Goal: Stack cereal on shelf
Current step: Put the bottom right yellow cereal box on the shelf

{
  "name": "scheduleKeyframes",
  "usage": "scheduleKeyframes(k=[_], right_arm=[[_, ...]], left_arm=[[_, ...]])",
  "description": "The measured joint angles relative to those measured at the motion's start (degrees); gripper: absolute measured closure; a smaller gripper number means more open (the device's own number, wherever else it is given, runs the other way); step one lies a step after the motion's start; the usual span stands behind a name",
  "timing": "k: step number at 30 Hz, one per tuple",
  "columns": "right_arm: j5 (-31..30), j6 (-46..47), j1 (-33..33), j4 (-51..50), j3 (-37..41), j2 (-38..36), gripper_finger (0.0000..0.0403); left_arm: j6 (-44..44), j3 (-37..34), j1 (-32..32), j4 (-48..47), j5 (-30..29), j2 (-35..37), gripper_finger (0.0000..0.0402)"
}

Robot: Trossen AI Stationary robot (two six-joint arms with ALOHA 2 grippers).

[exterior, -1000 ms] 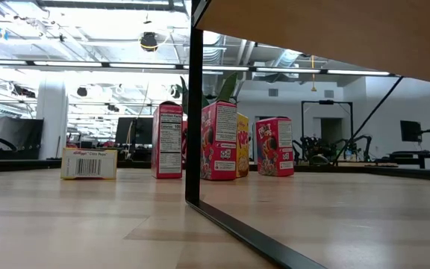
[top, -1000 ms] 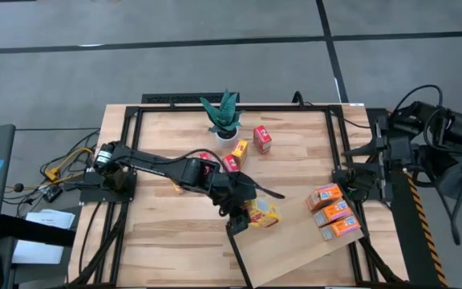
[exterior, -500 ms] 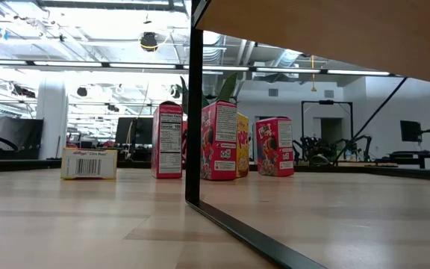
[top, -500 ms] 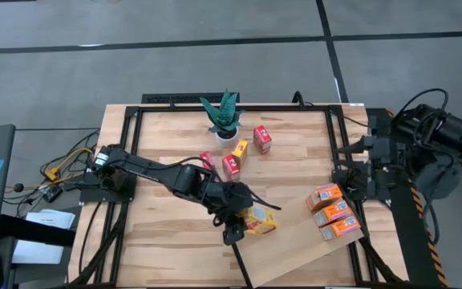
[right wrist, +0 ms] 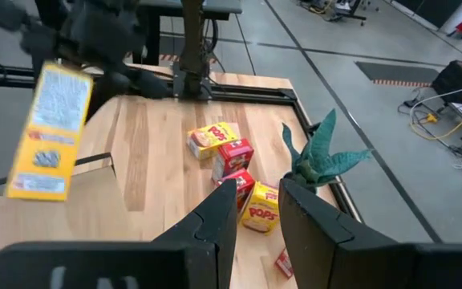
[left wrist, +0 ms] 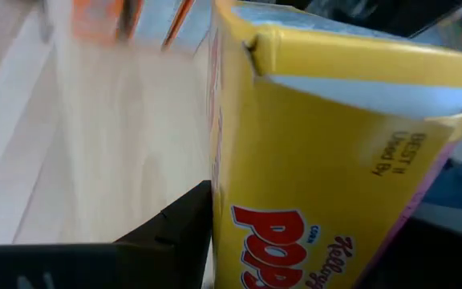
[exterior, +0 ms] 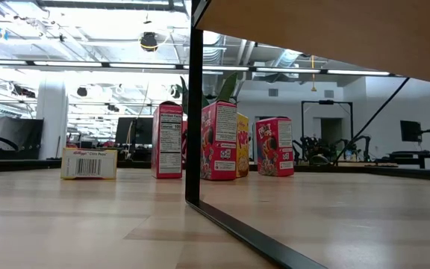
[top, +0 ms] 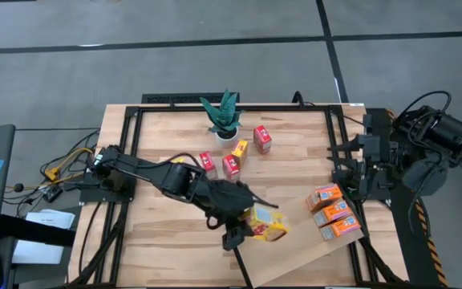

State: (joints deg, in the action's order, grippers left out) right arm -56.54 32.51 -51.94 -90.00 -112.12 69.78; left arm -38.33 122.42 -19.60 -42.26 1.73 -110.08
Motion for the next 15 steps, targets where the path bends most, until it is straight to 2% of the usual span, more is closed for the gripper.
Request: scheduleKeyframes(k=[4,5,7,9,12,15], right_arm=[[0.29,0.0,0.0,0.05,0.0,0.0,0.0284],[0.29,0.02,0.0,0.26,0.0,0.0,0.0284],[0.28,0.69,0.0,0.58,0.0,-0.04,0.0284],[0.3,2.02,0.02,0.64,0.0,0.0,0.0284],[1.15,3.8,0.09,0.62,0.0,0.02,0.0284],[1.25,5.64,0.35,0.44,0.0,0.02,0.0284]], left_arm=[[5.96,12.12,-0.11,-1.62,1.88,-8.35,0.0234],[7.57,12.65,-0.29,-0.14,3.19,-10.08,0.0237],[7.65,8.39,-0.34,5.97,8.39,-9.9,0.0244],[5.9,7.11,-0.15,6.11,11.44,-10.49,0.0249],[6.39,7.31,0.05,-1.49,9.82,-10.52,0.0252],[9.61,7.31,0.0,-5.53,3.99,-10.8,0.0252]])
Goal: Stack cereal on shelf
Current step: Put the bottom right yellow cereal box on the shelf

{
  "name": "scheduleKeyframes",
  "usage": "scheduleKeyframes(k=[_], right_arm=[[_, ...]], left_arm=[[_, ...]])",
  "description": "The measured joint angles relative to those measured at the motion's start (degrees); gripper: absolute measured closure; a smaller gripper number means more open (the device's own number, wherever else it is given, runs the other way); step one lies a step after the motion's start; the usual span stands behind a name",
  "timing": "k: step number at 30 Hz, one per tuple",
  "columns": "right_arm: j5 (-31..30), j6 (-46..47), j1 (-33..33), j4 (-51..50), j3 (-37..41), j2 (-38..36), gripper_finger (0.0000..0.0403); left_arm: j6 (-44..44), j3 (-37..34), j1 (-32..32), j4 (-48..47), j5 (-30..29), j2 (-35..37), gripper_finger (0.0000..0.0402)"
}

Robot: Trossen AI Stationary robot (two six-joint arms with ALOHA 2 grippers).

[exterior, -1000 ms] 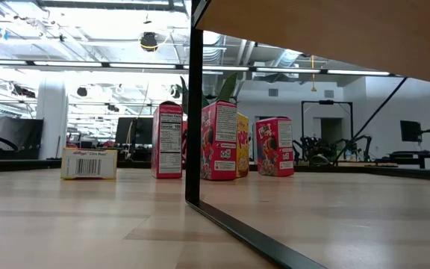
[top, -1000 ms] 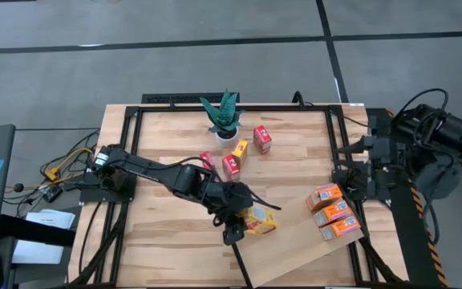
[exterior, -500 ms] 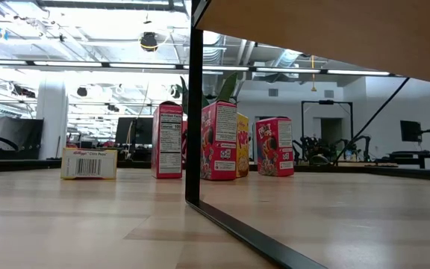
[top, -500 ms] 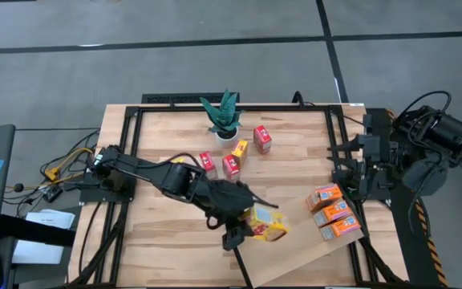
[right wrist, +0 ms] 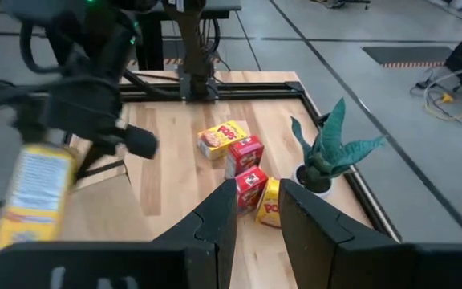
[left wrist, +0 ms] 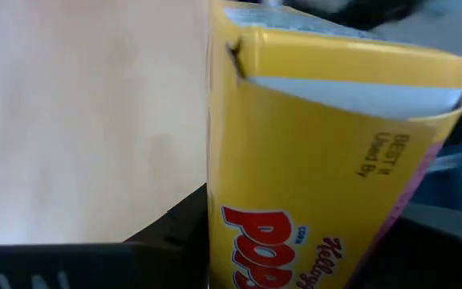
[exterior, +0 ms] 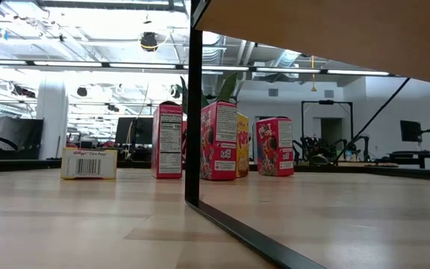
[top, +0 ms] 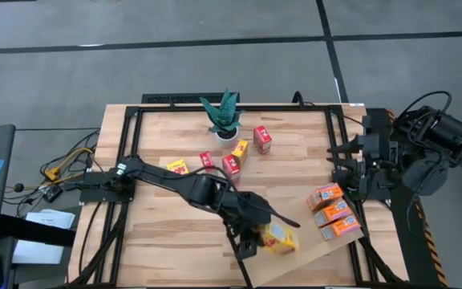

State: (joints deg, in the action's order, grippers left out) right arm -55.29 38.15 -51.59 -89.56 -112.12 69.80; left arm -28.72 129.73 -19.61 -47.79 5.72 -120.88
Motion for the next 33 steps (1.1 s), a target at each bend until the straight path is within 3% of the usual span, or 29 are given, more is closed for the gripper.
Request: scheduleKeyframes(k=[7,14,21,33], right_arm=[[0.08,2.38,0.02,-0.09,0.0,0.55,0.0284],[1.59,1.94,0.02,-0.48,0.0,2.21,0.0284],[2.99,-0.48,0.02,-0.46,0.0,2.64,0.0284],[4.69,-0.68,0.0,-0.46,0.0,2.64,0.0265]], left_arm=[[6.55,0.0,-1.85,-7.37,-10.08,-0.18,0.0252],[9.23,0.0,-4.47,-8.02,-13.17,-0.22,0.0252],[8.96,0.81,-6.34,-10.8,-9.72,-0.22,0.0245],[12.71,1.01,-5.16,-16.31,-12.21,-0.17,0.0168]])
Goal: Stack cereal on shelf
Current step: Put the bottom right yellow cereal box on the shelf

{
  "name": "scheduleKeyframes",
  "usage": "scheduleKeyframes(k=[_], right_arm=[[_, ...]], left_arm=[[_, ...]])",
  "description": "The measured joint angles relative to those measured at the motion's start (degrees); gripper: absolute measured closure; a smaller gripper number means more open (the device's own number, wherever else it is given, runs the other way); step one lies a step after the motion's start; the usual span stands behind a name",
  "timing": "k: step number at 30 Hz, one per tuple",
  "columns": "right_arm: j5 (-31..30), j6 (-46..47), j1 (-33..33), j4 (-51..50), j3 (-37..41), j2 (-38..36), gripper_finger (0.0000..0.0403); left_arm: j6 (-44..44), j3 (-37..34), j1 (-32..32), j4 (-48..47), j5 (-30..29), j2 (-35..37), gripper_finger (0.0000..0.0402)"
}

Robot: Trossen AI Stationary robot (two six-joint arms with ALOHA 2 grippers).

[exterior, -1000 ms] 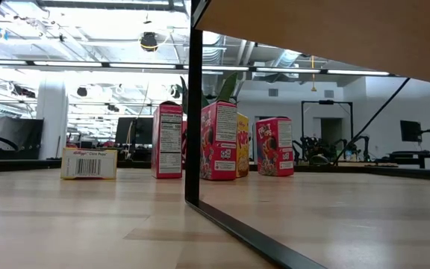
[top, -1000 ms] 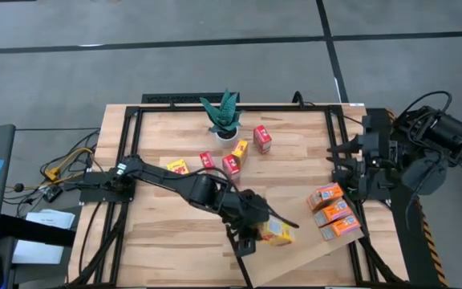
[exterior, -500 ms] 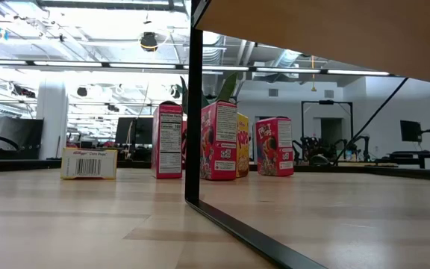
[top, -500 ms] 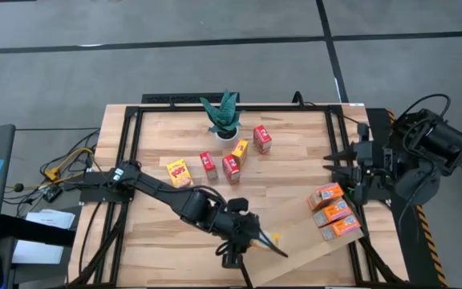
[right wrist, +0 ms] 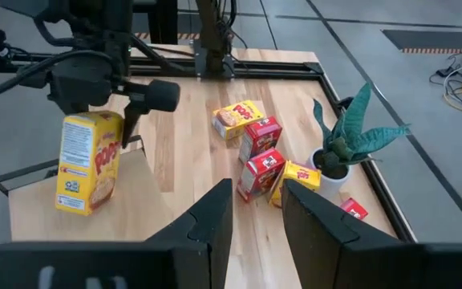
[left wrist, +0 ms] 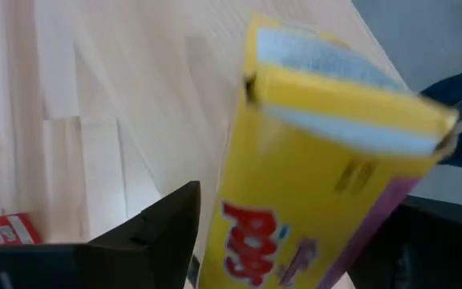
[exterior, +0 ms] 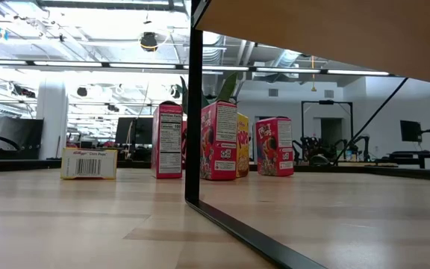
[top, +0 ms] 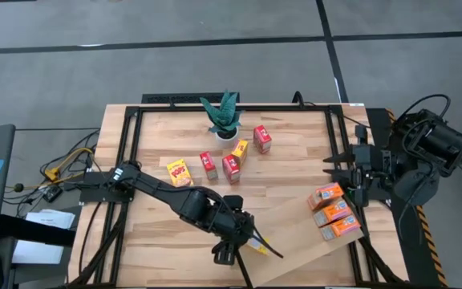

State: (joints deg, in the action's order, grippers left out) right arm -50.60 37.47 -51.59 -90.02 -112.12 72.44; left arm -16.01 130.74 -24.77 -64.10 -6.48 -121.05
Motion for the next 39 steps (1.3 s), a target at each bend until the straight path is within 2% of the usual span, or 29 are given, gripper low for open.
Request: scheduleKeyframes(k=[10,17,22,29,33,39], right_arm=[[0.32,0.13,0.02,0.0,0.0,0.0,0.0246],[0.32,2.13,0.02,0.69,-0.02,0.23,0.0231],[0.74,0.52,3.66,1.39,-0.07,3.45,0.021],[6.12,-9.17,11.47,9.78,-0.04,12.5,0.017],[10.55,-9.83,15.55,12.79,-0.95,17.9,0.0145],[25.76,-3.16,20.09,14.48,-1.4,25.23,0.0102]], left_arm=[[3.67,4.28,0.08,2.4,-2.48,0.02,0.0166],[4.81,4.27,0.25,2.69,-3.19,0.09,0.0166],[3.11,4.24,0.1,1.33,-4.42,0.87,0.0166],[-1.73,4.26,0.08,-1.81,-7.32,5.26,0.0166],[-3.97,4.27,-0.06,-3.32,-9.18,7.86,0.0166],[-4.87,4.28,-0.68,-4.88,-10.35,8.79,0.0166]])
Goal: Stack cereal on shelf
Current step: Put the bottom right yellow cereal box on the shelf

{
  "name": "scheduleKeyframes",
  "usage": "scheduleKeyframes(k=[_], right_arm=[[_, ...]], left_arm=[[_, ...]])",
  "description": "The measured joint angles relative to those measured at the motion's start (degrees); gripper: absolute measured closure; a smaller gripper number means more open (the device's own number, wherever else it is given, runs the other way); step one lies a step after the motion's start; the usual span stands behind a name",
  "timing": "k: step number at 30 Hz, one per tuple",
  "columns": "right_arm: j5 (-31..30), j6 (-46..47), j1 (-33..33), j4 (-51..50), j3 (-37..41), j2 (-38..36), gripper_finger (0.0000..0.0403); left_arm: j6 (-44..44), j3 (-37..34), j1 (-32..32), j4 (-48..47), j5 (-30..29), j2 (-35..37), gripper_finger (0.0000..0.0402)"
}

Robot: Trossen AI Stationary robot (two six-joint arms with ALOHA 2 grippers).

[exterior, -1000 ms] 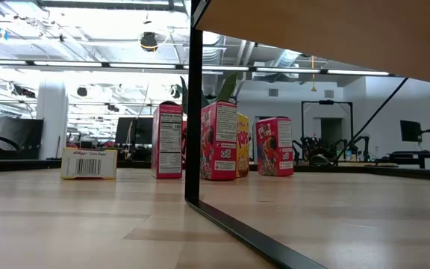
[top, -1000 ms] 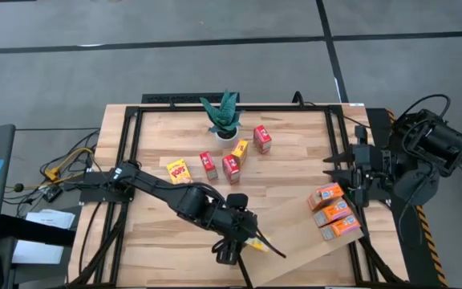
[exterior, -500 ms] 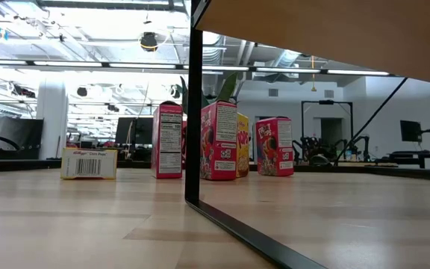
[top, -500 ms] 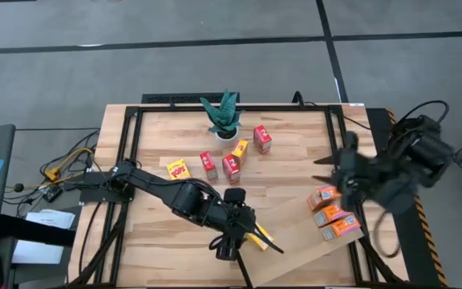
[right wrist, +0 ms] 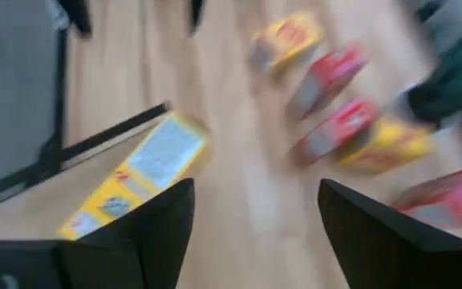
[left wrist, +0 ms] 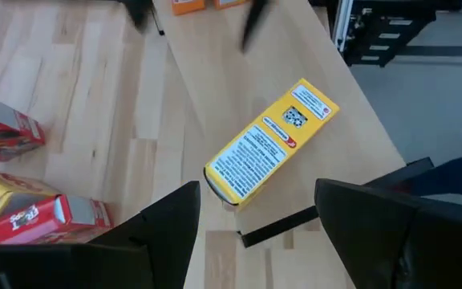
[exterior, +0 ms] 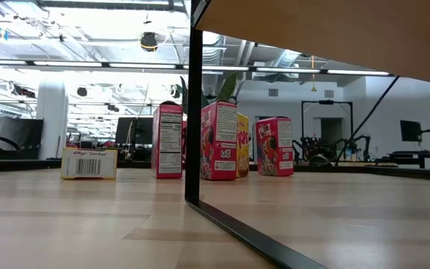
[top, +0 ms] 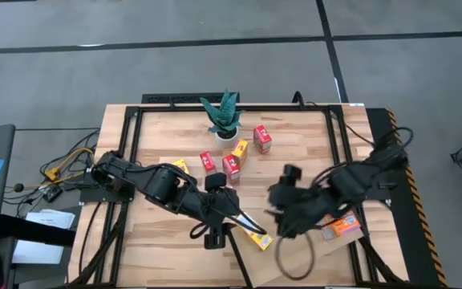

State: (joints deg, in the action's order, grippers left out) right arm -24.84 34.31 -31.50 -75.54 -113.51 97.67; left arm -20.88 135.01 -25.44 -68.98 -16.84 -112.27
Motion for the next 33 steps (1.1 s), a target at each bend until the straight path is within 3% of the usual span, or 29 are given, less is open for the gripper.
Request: scheduleKeyframes(k=[8,17,33], right_arm=[[8.01,0.25,3.44,2.73,-0.04,5.53,0.0075],[7.98,5.31,3.91,9.47,-0.09,8.65,0.0072],[8.01,9.43,4.42,9.3,-0.07,12.36,0.0072]], left_arm=[[-0.83,-0.23,-0.84,-3.75,0.02,-0.15,0.0166],[-4.34,-0.23,-2.1,-8.33,-0.05,-0.17,0.0166],[-7.03,-0.23,-3.53,-9.76,-0.38,-0.24,0.0166]])
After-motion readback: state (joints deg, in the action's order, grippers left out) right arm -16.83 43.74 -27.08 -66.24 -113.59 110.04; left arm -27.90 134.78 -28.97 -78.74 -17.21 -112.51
